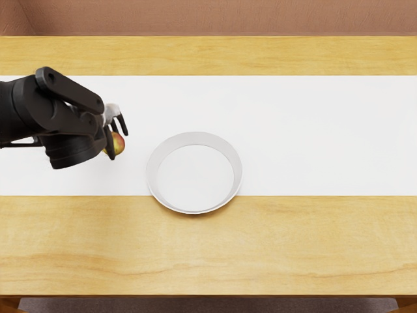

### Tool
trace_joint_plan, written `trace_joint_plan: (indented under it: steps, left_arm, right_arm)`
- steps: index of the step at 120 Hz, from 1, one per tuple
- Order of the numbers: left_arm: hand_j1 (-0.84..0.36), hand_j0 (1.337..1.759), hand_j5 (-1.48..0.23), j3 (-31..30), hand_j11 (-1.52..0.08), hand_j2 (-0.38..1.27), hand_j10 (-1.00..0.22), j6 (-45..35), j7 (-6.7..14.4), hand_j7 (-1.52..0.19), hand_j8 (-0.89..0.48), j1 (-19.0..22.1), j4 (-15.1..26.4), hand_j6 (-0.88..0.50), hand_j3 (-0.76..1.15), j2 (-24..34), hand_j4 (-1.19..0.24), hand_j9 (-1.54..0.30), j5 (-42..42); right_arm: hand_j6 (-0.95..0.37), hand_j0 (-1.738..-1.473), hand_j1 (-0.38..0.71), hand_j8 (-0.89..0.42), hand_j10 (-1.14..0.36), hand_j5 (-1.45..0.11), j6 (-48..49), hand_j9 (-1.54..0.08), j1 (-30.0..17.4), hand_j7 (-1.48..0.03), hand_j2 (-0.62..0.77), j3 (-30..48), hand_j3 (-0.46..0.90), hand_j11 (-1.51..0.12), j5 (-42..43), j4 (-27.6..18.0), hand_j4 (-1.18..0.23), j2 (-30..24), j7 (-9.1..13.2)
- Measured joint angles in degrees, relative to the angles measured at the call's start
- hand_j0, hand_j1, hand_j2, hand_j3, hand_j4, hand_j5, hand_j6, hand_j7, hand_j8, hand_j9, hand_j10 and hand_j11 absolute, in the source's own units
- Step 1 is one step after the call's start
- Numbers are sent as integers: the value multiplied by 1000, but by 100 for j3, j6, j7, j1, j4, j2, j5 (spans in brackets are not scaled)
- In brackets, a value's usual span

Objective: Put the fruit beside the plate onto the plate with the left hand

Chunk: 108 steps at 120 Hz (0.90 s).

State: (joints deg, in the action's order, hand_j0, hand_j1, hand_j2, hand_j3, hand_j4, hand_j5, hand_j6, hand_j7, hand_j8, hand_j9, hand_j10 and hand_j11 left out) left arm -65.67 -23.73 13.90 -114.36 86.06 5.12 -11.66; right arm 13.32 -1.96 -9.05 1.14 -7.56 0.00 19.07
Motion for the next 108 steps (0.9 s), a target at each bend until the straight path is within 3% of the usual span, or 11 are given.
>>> trace_joint_plan:
  steps: [88, 108]
  left_arm:
    - [-278, 1658, -716, 894, -714, 251, -548, -1, -7, -710, -532, -131, -8, -515, 0, -504, -547, -714, -227]
    - [-1, 1658, -396, 1032, -395, 123, -303, 34, -27, -393, -296, -113, -10, -289, 0, -497, -303, -395, -219]
  right_arm:
    - [0, -1658, -349, 0, 0, 0, 0, 0, -1, 0, 0, 1, 0, 0, 0, 0, 0, 0, 0]
    - [0, -1658, -349, 0, 0, 0, -1, 0, 0, 0, 0, 1, 0, 0, 0, 0, 0, 0, 0]
